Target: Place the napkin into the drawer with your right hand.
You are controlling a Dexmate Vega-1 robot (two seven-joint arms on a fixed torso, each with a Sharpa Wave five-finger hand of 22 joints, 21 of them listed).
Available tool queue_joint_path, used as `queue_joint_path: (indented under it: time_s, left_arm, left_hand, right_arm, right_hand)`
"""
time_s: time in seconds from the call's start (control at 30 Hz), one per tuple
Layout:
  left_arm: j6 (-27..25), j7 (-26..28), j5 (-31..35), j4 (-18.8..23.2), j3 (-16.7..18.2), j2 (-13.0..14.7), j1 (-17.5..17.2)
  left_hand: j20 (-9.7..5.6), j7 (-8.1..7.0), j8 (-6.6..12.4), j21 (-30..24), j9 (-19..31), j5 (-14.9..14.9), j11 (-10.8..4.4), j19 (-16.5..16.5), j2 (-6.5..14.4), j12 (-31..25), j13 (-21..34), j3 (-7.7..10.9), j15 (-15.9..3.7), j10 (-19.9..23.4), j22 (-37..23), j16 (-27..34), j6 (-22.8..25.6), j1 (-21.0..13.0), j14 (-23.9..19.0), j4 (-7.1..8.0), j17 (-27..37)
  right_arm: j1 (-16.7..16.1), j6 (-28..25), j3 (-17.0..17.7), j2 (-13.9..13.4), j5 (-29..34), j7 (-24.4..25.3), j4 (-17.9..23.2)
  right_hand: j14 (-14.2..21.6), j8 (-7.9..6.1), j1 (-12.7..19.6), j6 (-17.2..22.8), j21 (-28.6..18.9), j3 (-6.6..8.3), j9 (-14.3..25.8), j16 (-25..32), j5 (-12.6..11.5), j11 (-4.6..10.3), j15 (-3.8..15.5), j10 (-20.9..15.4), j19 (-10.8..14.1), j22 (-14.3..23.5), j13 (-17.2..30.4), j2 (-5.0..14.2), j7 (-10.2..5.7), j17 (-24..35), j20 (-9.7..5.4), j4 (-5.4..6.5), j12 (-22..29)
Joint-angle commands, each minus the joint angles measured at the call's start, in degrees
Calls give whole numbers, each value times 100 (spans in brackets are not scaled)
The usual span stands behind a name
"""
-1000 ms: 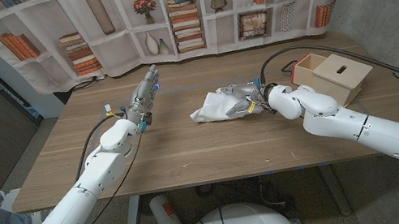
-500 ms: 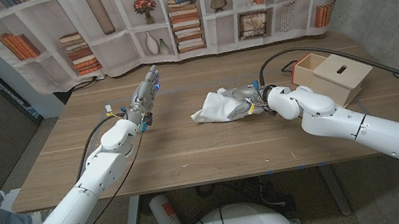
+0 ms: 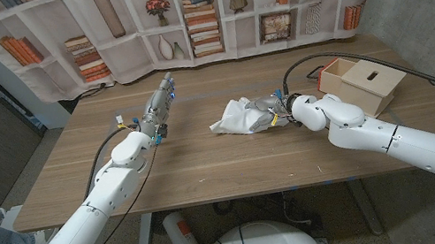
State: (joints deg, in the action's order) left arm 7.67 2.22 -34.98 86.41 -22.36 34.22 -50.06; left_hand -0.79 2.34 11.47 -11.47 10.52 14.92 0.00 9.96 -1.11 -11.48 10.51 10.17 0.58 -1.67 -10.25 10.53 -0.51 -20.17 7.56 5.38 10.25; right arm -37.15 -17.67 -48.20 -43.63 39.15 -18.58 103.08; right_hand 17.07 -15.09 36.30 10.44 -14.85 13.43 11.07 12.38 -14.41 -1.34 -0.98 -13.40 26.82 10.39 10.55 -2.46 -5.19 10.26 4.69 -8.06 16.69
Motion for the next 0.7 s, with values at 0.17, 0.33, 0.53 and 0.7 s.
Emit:
queue_joint_path:
  time_s: [0.17,0.33,0.53,0.7]
  left_arm:
    - [-76,19,25,47,-30,6,21]
    - [-83,-6,19,-12,-49,-21,56]
    - [-69,-20,24,-53,-61,-41,79]
    - [-66,-15,26,-61,-62,-47,83]
  left_hand:
    - [42,5,1,-21,33,-21,2,301,69,-24,25,-17,-1,4,-35,21,53,2,-10,3,11]
    - [46,7,0,-21,33,-22,6,303,72,-24,25,-22,-6,3,-35,21,53,1,-12,3,11]
    - [49,5,1,-21,33,-23,4,304,74,-24,25,-26,-7,5,-35,21,57,0,-12,3,11]
    - [49,2,-1,-21,33,-24,10,305,77,-25,25,-30,-6,8,-36,19,54,-1,-8,3,11]
  right_arm:
    - [-23,-26,-43,26,128,209,-79]
    - [-41,-4,-40,52,154,340,-127]
    - [-31,6,-40,69,160,378,-165]
    - [-33,1,-50,82,194,436,-190]
  right_hand:
    - [695,-230,281,1068,-109,32,27,19,5,217,369,-948,673,21,-1,19,-173,2,-357,-11,194]
    - [1024,-299,389,1472,-149,50,29,40,21,265,467,-1295,962,19,-7,61,-228,4,-640,-11,238]
    - [1280,-327,492,1742,-213,63,33,45,33,279,559,-1545,1276,18,-9,83,-263,5,-821,-17,257]
    - [1477,-367,589,1977,-238,88,35,61,43,342,640,-1765,1437,19,-10,120,-306,7,-886,-28,286]
